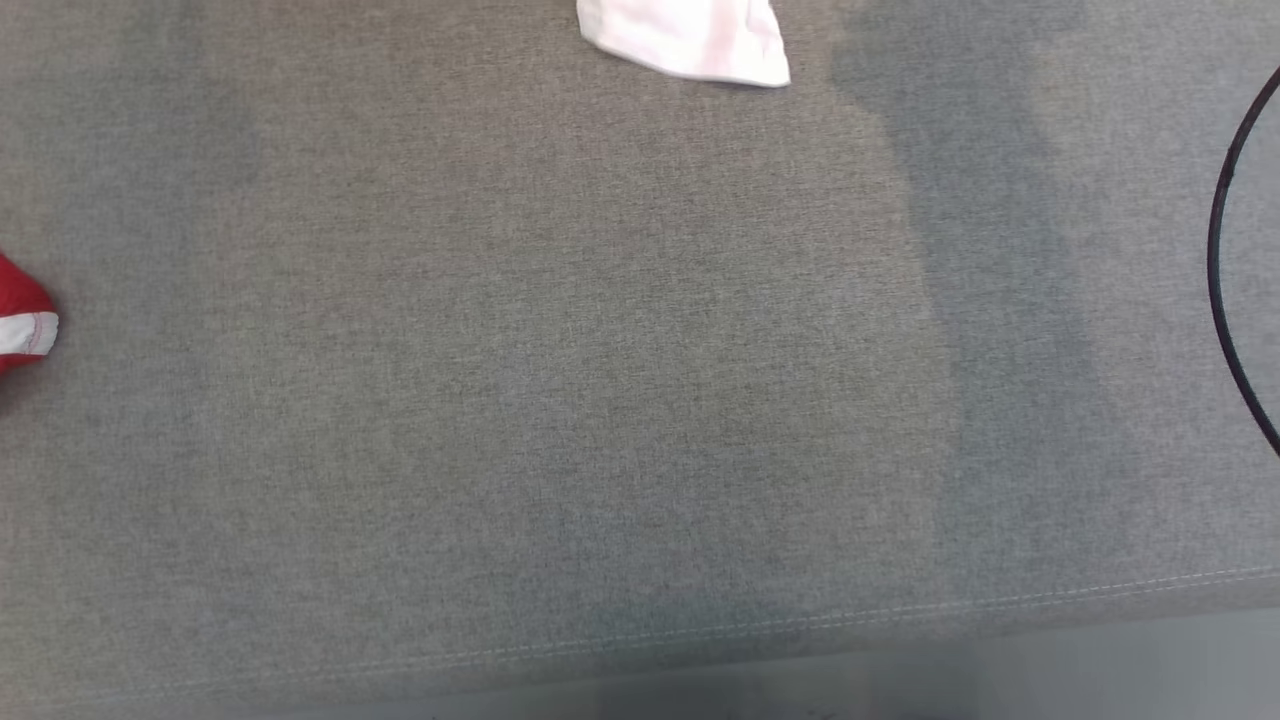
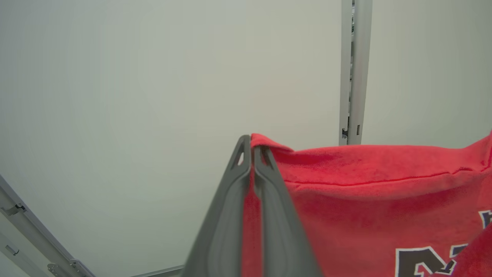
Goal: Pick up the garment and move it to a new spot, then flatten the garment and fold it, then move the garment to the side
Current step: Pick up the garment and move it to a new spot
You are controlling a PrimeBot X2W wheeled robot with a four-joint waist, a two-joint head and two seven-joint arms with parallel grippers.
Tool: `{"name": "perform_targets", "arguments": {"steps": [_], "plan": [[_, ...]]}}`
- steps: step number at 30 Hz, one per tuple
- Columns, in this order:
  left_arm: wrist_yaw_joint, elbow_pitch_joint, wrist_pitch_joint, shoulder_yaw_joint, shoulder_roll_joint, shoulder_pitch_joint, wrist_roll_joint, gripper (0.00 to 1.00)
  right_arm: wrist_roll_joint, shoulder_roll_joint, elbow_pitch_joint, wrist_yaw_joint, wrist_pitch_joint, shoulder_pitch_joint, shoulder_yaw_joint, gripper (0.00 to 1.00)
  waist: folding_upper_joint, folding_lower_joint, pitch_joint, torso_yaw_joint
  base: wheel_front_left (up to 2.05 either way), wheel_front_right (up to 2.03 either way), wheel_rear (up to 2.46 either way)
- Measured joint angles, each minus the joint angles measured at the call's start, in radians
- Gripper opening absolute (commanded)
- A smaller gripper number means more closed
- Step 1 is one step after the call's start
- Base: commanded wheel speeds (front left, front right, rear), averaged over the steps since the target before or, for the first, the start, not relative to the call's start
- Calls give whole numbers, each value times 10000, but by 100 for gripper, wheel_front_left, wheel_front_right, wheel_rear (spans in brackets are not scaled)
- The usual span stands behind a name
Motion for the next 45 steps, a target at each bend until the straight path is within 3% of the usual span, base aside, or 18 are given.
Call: {"name": "perform_targets", "arguments": {"steps": [10, 22, 29, 37, 41, 45], "plan": [[382, 1001, -1797, 460, -748, -565, -92, 0, -1035, -88, -119, 0, -604, -749, 339, 0, 0, -1, 365, 218, 0, 0, 0], [-46, 1488, -2366, 516, -1009, 876, -782, 0, -853, -477, -2169, 0, -610, 1248, 527, 0, 0, -1, 684, 64, 0, 0, 0], [-115, 1126, -2690, 928, -732, 3143, -1751, 0, 349, -1049, -3808, 0, -608, 3724, 1202, 0, 0, -1, -54, -19, 0, 0, 0], [-121, -347, -2886, 1756, -383, 6850, -2646, 0, 1885, -2148, -5754, 0, -608, 7043, 1891, 0, 0, -1, -1231, -82, 0, 0, 0], [230, -1641, -2905, 2594, -357, 8766, -2510, 0, 2199, -2686, -6590, 0, -608, 8674, 1879, 0, 0, -1, -1807, -82, 0, 0, 0], [706, -3103, -2918, 3553, -765, 10816, -2165, 0, 2178, -3085, -7334, 0, -610, 10289, 1793, 0, 0, -1, -2303, -38, 0, 0, 0]]}}
